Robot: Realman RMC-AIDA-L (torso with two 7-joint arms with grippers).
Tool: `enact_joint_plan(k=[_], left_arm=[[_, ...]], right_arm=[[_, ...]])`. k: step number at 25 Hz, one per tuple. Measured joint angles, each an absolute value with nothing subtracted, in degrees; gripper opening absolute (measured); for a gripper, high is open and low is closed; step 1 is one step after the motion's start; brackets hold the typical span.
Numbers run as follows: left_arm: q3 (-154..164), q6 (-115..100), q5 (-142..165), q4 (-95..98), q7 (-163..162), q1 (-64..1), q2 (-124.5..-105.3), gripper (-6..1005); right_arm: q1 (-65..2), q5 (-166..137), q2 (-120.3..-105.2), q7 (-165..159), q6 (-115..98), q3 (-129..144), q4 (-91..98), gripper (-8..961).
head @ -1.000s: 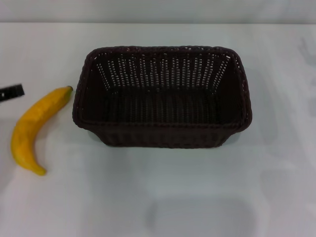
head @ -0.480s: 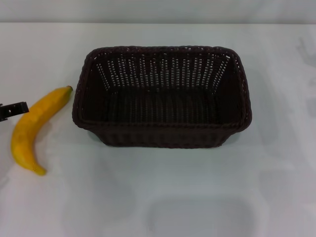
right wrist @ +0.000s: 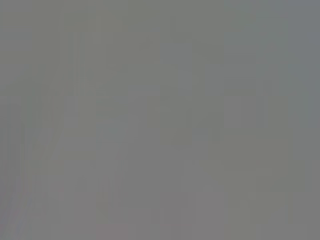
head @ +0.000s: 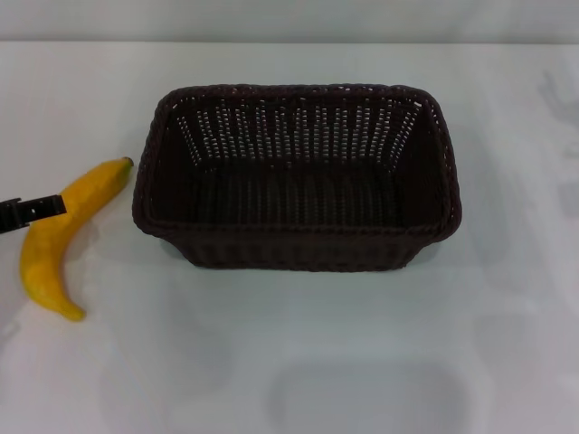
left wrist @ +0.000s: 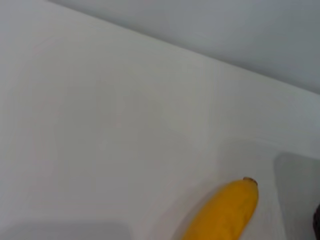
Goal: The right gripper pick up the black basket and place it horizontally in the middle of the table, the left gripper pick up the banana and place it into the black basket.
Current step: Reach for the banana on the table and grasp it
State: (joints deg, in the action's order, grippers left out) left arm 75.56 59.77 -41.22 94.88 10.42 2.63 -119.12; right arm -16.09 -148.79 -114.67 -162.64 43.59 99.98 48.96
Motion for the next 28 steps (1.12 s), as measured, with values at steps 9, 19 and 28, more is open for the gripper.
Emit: enact_joint_plan(k=[9, 19, 28], left_arm=[[76.0, 58.6, -41.3, 91.1, 11.2, 1.5, -119.13, 879], [76.9, 56.0, -41.9, 87.1, 11.8, 0.1, -119.05, 880], [76.9, 54.1, -43.9, 84.2, 13.1, -0.2, -119.09, 880]], right_arm=[[-15.9, -148.8, -114.69, -162.6, 43.6, 100.1, 49.2, 832], [-15.7, -148.8, -114.69, -162.4, 43.6, 100.6, 49.5, 831], [-15.7, -148.8, -114.69, -162.4, 43.6, 100.6, 49.5, 830]])
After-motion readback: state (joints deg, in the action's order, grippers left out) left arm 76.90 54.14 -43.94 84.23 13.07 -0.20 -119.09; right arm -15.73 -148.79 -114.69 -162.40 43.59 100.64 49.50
